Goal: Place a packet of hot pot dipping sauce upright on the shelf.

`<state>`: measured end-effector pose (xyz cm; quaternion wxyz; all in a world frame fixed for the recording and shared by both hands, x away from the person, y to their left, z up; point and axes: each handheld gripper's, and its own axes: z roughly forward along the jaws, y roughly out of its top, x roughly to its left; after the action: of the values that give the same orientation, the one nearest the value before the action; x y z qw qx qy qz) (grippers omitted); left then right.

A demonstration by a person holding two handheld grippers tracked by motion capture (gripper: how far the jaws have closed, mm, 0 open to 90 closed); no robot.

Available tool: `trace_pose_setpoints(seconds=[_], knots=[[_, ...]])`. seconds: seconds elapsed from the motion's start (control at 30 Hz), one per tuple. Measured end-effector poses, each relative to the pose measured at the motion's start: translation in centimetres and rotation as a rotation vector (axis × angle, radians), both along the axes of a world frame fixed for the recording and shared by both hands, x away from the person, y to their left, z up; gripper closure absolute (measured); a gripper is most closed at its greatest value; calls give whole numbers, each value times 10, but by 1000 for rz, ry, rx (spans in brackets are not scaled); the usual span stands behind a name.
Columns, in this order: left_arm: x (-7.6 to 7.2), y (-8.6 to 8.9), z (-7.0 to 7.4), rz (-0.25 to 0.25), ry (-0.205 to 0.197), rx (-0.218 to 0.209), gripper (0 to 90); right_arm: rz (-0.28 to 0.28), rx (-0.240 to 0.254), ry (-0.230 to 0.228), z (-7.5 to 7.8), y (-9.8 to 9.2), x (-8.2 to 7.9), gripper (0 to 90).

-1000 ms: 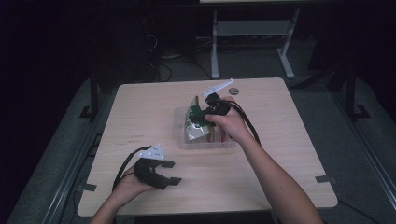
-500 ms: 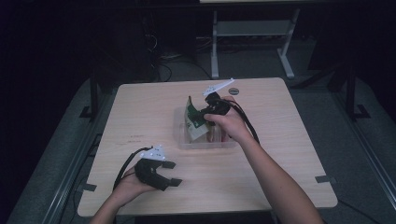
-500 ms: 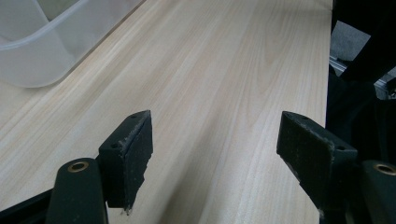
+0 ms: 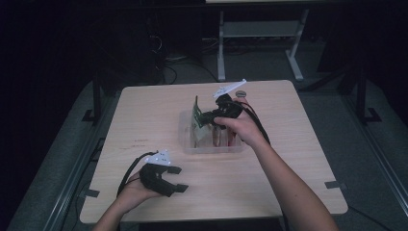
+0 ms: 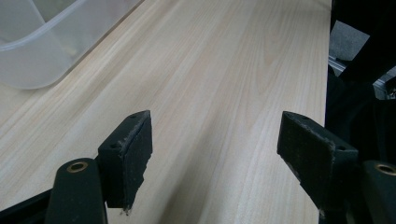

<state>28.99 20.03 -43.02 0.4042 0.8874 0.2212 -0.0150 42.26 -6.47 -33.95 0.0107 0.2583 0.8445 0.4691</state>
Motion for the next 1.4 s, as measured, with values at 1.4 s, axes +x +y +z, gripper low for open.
trace_pose_setpoints(seconds=[1.4], knots=[[-1,-1,1,15,-7,-6,263,28,-26,-120,5,-53,-72,429]])
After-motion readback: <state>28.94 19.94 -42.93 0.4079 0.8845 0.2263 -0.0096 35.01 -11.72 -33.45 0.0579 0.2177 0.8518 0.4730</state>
